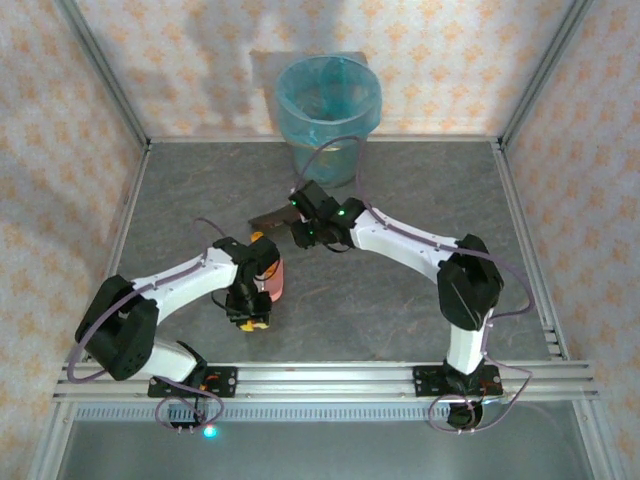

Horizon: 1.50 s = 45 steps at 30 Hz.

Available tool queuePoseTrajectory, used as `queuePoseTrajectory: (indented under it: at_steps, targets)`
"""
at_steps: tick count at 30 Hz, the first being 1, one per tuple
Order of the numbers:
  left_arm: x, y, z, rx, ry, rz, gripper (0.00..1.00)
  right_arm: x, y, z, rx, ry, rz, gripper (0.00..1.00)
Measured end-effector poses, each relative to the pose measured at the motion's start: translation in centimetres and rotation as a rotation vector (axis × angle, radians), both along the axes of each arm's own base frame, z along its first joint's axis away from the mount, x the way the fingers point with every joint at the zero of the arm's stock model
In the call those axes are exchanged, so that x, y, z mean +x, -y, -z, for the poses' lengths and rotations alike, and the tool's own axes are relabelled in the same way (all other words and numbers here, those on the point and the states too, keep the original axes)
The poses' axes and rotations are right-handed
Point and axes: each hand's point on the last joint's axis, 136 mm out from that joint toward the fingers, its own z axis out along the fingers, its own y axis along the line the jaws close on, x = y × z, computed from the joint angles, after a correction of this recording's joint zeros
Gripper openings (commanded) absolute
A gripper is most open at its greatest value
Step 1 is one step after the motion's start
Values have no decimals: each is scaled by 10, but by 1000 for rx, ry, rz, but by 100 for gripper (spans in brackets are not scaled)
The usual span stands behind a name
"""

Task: Sweep away the paper scraps from the table

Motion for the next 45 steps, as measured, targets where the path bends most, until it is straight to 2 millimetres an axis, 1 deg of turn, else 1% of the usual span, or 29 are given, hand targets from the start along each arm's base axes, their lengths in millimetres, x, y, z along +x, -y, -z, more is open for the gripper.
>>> queuePoseTrajectory:
  at_steps: [3, 8, 13, 16, 21, 25, 33, 36, 42, 45]
  targets:
    - [2, 1, -1, -2, 2, -1, 0, -7, -1, 0, -2, -6, -14, 0]
    - [4, 1, -2, -5, 8, -5, 0, -25, 6, -7, -28, -32, -32, 0]
    - [5, 1, -2, -5, 9, -5, 0, -50, 23, -5, -55, -67, -47, 0]
    - [5, 1, -2, -5, 10, -5, 0, -66, 30, -7, -65, -77, -67, 0]
    - [8, 3, -2, -6, 11, -5, 0, -90, 31, -9, -69, -99, -115, 0]
    - [9, 4, -2, -7, 15, -6, 0, -101, 33, -12, -53, -118, -138, 0]
    - [11, 5, -1, -9, 23, -6, 0, -112, 48, -34, -23, -97, -139, 0]
    - [11, 4, -1, -8, 24, -5, 0, -110, 52, -39, -23, -76, -129, 0]
    - [14, 3, -1, 1, 37, -3, 0, -102, 60, -40, -56, -37, -93, 0]
    - [15, 2, -1, 5, 46, -2, 0, -97, 68, -50, -45, 2, -64, 0]
